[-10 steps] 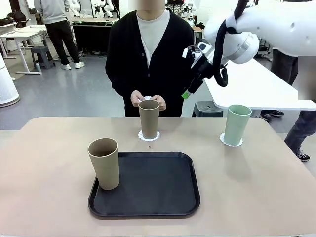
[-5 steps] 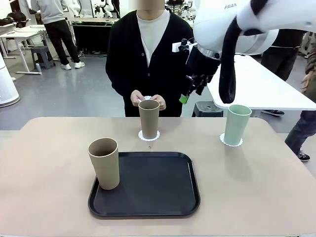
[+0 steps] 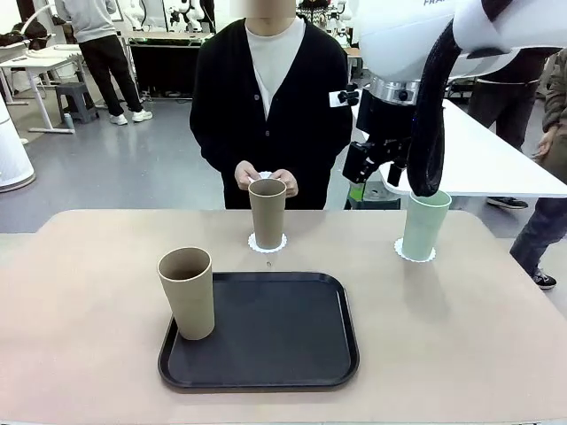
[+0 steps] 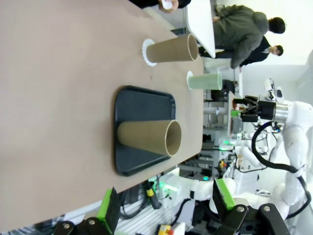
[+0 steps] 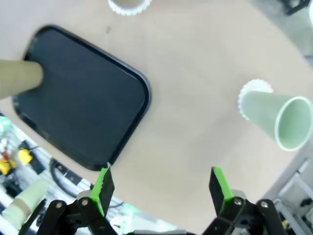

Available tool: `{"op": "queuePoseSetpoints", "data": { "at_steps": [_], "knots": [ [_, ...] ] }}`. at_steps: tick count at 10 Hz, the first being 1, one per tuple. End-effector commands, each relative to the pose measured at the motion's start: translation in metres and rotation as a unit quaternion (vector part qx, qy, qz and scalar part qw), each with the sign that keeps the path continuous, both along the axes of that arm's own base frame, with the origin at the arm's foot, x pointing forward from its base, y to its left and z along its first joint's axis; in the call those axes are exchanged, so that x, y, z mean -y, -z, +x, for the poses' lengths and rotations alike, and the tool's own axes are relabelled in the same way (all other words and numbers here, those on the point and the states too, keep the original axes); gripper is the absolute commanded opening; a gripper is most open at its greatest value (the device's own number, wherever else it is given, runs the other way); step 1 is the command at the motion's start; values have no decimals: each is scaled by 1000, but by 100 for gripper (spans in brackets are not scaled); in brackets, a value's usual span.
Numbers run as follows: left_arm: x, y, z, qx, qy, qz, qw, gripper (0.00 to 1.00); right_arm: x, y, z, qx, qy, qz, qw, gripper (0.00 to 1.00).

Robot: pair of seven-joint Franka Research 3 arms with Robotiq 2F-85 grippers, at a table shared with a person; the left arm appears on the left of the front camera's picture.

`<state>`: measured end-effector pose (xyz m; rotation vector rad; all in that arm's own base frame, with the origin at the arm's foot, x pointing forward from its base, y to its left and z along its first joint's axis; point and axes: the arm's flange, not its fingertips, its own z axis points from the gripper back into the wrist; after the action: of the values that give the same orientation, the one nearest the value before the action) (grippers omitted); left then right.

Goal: Place coasters on the table and set cups on them.
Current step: Take one Reusable plastic cup from the Flat Tray and place it on a coaster set by the human.

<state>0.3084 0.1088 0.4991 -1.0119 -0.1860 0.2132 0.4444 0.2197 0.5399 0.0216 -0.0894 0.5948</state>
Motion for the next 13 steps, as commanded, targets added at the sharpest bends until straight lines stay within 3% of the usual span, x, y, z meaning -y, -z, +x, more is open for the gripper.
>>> {"op": "queuePoseSetpoints", "data": {
  "at_steps": [1,10,11,13],
  "knots": [
    [0,0,-1,6,0,-6,1000,100,-16,-8,-16,2,-7,5,1000,100],
    [0,0,-1,6,0,-6,1000,100,-16,-8,-13,7,-16,1,1000,100],
    [0,0,-1,6,0,-6,1000,100,14,-11,-25,5,76,34,997,100],
    [0,0,-1,6,0,-6,1000,100,90,-13,-16,-34,157,152,975,100]
  ]
}}
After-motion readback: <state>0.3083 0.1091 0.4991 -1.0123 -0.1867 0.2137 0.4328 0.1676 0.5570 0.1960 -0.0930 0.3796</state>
